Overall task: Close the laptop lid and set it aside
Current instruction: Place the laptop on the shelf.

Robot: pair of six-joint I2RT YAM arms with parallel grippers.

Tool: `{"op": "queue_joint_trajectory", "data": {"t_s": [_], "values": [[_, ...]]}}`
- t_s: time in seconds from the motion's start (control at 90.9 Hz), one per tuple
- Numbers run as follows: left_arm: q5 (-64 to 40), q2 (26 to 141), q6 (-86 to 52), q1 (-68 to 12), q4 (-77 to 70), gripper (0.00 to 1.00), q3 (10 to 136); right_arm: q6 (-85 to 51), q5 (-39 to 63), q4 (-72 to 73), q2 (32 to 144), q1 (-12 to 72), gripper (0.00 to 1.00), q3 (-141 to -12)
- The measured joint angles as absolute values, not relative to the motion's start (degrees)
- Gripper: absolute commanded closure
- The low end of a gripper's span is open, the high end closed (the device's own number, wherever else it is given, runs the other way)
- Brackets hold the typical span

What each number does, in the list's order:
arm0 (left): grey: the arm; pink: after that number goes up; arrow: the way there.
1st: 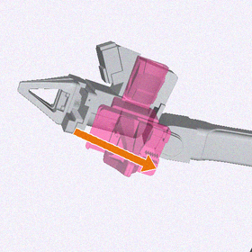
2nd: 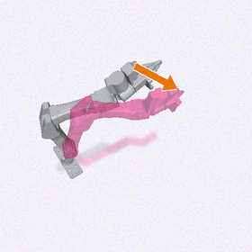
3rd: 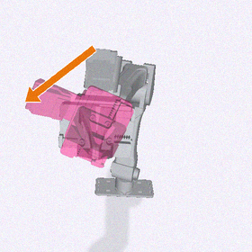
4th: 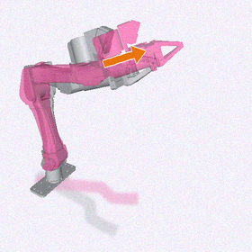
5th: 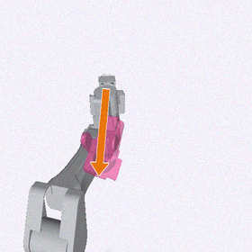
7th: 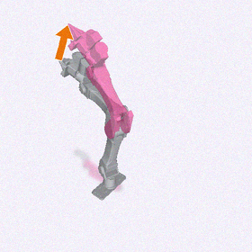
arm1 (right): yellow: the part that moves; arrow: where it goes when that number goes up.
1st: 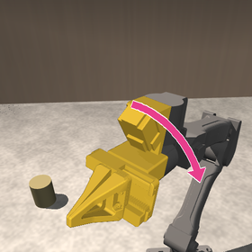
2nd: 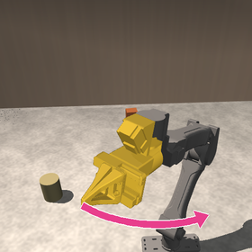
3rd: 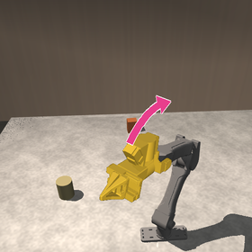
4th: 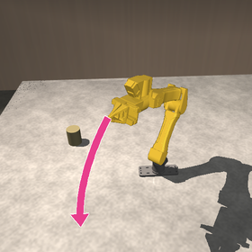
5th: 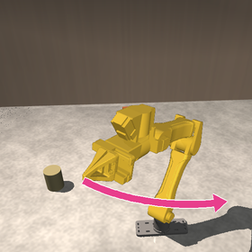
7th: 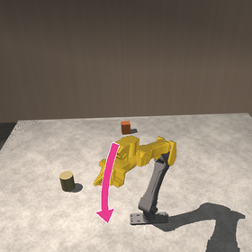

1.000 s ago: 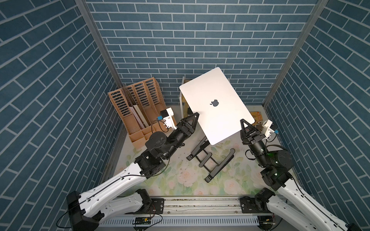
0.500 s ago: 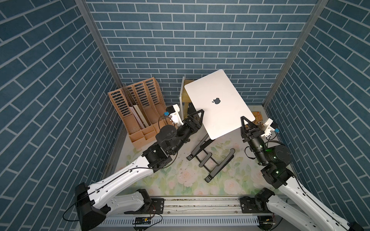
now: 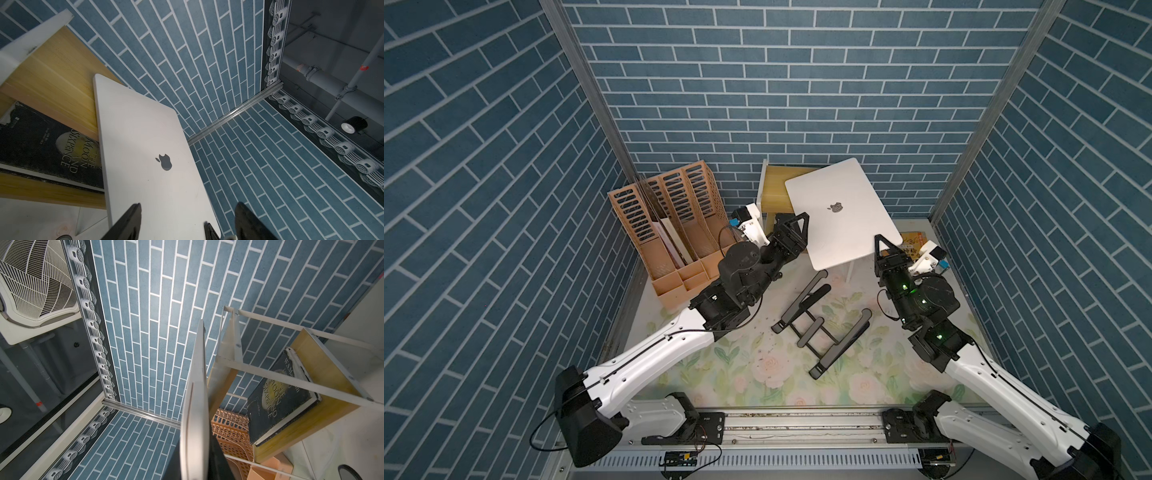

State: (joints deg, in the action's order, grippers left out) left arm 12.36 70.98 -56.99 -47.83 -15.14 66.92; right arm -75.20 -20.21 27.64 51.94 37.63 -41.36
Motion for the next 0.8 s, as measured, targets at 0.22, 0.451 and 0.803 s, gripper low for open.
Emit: {"op": "queue_joint_trajectory", "data": {"t_s": [0.22,0.451,0.803], "values": [[12.43,70.74,-56.05,-46.76,-13.13,0.19,66.92,-75.22,-25.43,30.3,56.71,38.68,1.0,-43.68],[14.87,67.35,-54.33,-46.61,-8.95,0.16,65.43,-76.16,-32.86,31.31,65.82,43.29,1.0,-50.57],[20.62,58.06,-52.8,-46.35,-3.73,0.15,58.94,-79.42,-47.29,27.79,76.82,51.99,1.0,-62.46]]}}
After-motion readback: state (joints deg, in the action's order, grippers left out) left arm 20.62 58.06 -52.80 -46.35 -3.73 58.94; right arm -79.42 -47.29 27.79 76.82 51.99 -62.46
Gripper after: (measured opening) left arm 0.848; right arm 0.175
